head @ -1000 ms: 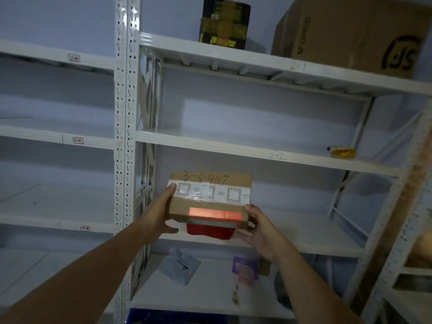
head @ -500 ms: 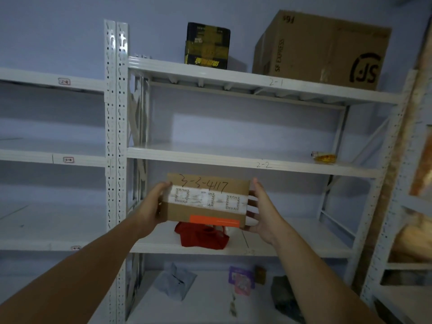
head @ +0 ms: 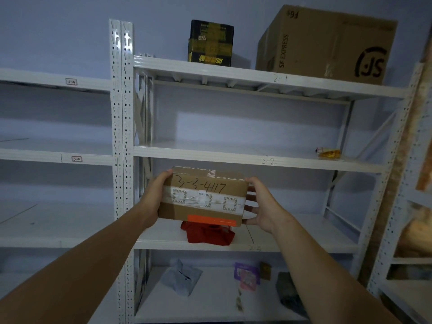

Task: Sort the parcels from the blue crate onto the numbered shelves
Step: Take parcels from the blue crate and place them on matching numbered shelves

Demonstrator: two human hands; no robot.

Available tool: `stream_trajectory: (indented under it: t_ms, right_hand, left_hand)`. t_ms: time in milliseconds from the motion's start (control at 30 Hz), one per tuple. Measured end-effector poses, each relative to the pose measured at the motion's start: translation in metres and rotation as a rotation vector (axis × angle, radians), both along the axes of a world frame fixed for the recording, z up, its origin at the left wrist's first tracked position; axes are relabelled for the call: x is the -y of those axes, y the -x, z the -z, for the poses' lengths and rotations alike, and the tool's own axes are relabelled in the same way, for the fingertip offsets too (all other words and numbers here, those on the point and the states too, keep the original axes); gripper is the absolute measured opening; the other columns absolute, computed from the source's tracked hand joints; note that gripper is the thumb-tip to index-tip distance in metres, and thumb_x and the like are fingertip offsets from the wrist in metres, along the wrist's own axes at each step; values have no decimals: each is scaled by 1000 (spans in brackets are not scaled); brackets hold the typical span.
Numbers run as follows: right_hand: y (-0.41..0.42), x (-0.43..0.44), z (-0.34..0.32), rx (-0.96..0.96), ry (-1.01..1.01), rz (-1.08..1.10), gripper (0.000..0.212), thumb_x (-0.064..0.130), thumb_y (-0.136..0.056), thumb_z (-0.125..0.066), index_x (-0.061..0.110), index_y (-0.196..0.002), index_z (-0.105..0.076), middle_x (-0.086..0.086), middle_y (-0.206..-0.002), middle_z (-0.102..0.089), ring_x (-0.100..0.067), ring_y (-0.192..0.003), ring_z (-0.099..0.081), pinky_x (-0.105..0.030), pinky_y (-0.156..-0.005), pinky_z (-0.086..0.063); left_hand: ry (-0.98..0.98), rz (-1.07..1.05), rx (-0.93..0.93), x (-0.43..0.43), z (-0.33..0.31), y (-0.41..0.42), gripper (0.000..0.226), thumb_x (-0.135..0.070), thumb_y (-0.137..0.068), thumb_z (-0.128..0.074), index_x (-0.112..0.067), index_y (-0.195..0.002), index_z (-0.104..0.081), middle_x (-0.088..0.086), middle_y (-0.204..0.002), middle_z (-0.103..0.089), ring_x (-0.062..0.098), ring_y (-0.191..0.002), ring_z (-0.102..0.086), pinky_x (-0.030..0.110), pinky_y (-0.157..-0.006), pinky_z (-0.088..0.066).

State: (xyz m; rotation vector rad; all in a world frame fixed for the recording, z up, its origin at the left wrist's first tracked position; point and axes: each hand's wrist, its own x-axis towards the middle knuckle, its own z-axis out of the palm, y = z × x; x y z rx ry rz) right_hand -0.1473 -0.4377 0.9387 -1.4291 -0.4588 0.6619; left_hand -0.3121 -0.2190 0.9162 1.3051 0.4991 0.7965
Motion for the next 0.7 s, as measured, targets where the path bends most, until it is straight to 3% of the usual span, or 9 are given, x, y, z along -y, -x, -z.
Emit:
stream_trajectory:
  t_ms: [100, 167, 300, 400, 467, 600, 700]
  right_hand:
    - [-9, -1, 4, -88, 75, -14, 79, 81, -70, -68, 20, -121, -64, -16, -122, -68, -37, -115, -63, -62, -100, -49]
    - [-12, 0, 7, -138, 151, -72, 97, 81, -57, -78, 14, -126, -60, -22, -126, -65, -41, -115, -63, -62, -96, -52]
    - [-14, 4, 8, -149, 153, -185, 95, 67, -57, -89, 11, -128, -61, -23, -127, -67, -42, -114, -66, -60, -92, -56]
    - [-14, 5, 9, -11, 109, -107, 64, 58, -67, -86, 19, -115, -69, -12, -119, -74, -33, -112, -69, -52, -97, -55]
    - [-19, 5, 13, 89, 15, -44, 54, 40, -76, -85, 21, -123, -66, -6, -119, -74, -28, -111, -69, -48, -94, -56]
    - [-14, 9, 15, 224, -150, -61, 59, -4, -81, -74, 18, -132, -57, -3, -131, -66, -25, -111, -68, -40, -84, -58]
    - [-12, 10, 16, 286, -96, -47, 65, -16, -77, -63, 24, -128, -56, 0, -135, -61, -26, -120, -59, -48, -99, -54]
  left_hand:
    - [-7, -23, 44, 0, -1, 4, 74, -65, -67, -70, -20, -126, -62, 14, -109, -76, 32, -90, -75, 45, -76, -60]
    - [-24, -24, 61, 0, -1, 5, 75, -63, -65, -72, -19, -125, -61, 16, -111, -74, 33, -89, -74, 45, -75, -60]
    - [-73, 24, 66, -5, 0, 9, 38, -48, -90, -58, -15, -110, -62, 9, -92, -72, 30, -84, -69, 39, -75, -55]
    - [-89, 123, 30, -12, -2, 15, 25, -39, -94, -52, -16, -98, -60, 6, -93, -64, 30, -97, -60, 43, -82, -49]
    - [-90, 113, -54, -9, -9, 18, 27, -40, -98, -48, -16, -97, -60, 6, -97, -63, 27, -95, -60, 41, -80, -49]
    - [-78, 17, -132, -4, -20, 18, 46, -56, -100, -44, -15, -108, -63, 12, -101, -66, 29, -96, -64, 44, -83, -54]
    - [-79, -22, -118, 1, -20, 11, 46, -55, -100, -49, -14, -111, -66, 12, -100, -70, 29, -95, -66, 43, -83, -54]
